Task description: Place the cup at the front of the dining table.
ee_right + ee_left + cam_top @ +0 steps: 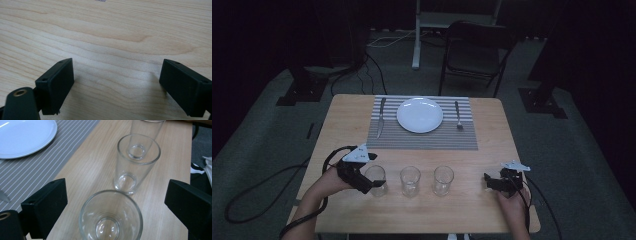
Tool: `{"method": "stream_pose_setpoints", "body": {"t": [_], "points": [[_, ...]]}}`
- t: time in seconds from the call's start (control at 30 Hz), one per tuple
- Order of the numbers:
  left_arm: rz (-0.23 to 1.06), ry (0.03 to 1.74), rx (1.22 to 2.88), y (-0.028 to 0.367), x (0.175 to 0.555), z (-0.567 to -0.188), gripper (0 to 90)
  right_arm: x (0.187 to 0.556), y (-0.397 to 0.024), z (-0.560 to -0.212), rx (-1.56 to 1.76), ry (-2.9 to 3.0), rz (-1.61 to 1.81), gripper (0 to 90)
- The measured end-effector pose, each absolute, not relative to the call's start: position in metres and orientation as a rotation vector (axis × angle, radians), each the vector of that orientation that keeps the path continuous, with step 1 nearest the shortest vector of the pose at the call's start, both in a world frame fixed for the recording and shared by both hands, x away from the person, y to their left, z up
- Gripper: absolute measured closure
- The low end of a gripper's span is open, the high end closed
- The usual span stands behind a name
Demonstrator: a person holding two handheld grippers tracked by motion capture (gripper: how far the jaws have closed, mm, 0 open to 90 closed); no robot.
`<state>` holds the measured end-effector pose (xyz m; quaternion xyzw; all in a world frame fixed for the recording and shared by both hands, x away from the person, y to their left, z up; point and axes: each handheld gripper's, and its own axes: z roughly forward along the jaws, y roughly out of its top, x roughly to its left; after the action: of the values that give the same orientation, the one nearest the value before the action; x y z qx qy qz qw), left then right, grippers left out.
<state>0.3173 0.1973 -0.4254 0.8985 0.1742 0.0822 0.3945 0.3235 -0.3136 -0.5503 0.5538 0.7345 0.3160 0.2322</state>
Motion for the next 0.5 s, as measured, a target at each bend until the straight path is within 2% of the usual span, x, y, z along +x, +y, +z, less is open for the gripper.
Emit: {"method": "stream_pose_setpoints", "body": {"t": [0.5], "points": [[0.167,0.362,2.296,0.162,0.324,-0.418,4.9,0.324,-0.314,-0.550,1.521,2.018,0.869,12.1]]}}
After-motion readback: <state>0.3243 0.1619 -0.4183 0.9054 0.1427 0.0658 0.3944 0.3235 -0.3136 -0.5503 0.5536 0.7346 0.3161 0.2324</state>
